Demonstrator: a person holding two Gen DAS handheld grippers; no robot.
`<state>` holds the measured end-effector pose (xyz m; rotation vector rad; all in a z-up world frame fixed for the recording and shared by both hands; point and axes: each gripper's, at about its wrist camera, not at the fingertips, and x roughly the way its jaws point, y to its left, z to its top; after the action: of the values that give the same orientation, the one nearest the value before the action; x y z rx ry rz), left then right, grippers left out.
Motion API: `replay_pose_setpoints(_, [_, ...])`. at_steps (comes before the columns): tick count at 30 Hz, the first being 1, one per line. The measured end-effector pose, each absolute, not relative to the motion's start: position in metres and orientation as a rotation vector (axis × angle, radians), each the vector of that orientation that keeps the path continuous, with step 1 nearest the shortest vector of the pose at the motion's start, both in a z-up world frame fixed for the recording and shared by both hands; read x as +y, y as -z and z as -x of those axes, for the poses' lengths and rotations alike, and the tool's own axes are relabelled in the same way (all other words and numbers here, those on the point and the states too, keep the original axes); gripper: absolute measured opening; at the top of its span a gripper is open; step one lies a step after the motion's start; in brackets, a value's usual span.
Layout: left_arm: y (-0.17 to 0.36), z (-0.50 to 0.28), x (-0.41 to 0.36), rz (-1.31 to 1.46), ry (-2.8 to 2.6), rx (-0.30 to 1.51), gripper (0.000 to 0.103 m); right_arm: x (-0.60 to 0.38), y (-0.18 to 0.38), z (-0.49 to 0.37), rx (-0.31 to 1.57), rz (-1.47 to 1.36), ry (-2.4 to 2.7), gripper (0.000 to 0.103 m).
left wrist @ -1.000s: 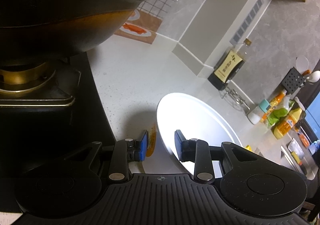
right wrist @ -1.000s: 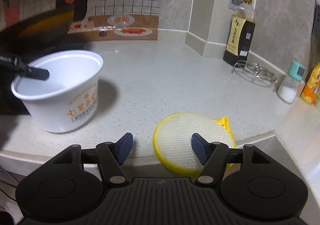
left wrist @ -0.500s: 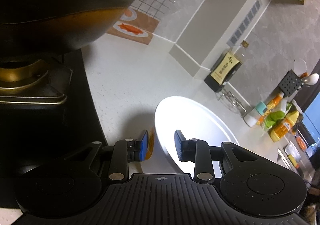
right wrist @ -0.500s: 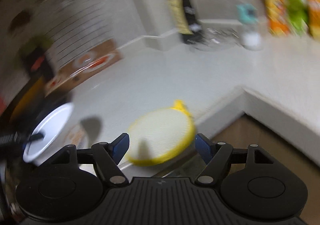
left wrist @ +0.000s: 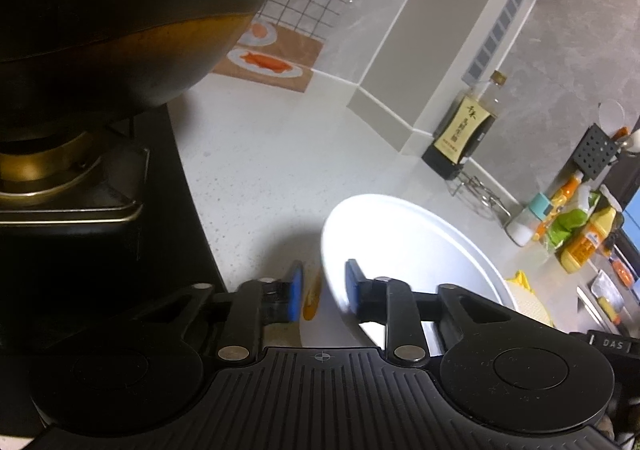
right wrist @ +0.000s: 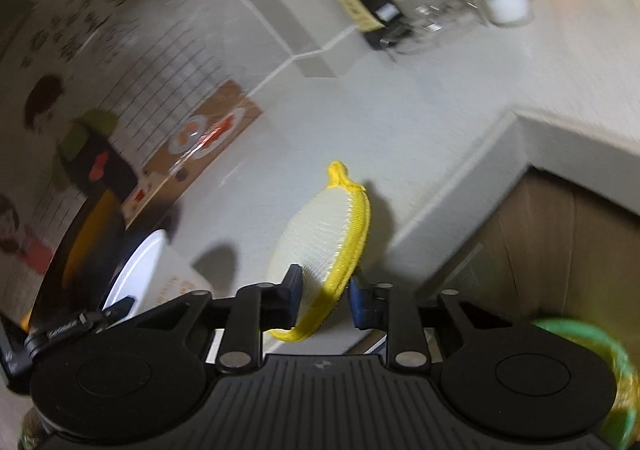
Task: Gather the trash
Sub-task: 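Lift the scrubber with the right tool while the left tool grasps the white paper cup rim, then carry the paper cup and scrubber down over the trash bin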
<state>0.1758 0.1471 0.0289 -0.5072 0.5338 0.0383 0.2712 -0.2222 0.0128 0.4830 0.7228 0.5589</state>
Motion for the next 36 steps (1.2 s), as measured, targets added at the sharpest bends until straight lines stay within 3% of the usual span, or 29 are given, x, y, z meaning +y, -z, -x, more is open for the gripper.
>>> replay_pose_setpoints(2, [-0.025,-0.177,0.152,0.550,-0.046,0.560,0.016,-0.214,-0.020,-0.269,0.691,-0.455,-0.576,0.021])
replay_pose_setpoints(11, [-0.021,-0.163,0.153,0.539,-0.001,0.490,0.013,-0.188,-0.020,-0.268,0.709,-0.427,-0.598,0.018])
replay_pose_setpoints(20, [-0.032,-0.149,0.138,0.522,0.038,0.425,0.013,-0.226,-0.030,-0.228,0.639,-0.499,-0.539,0.016])
replay_pose_setpoints(29, [-0.046,-0.147,0.064,0.481,0.196,0.412,0.013,-0.290,-0.022,-0.172,0.570,-0.504,-0.434,0.015])
replay_pose_setpoints(36, [-0.021,-0.153,-0.021,0.393,0.366,0.487,0.013,-0.346,0.014,-0.135,0.570,-0.512,-0.325,0.015])
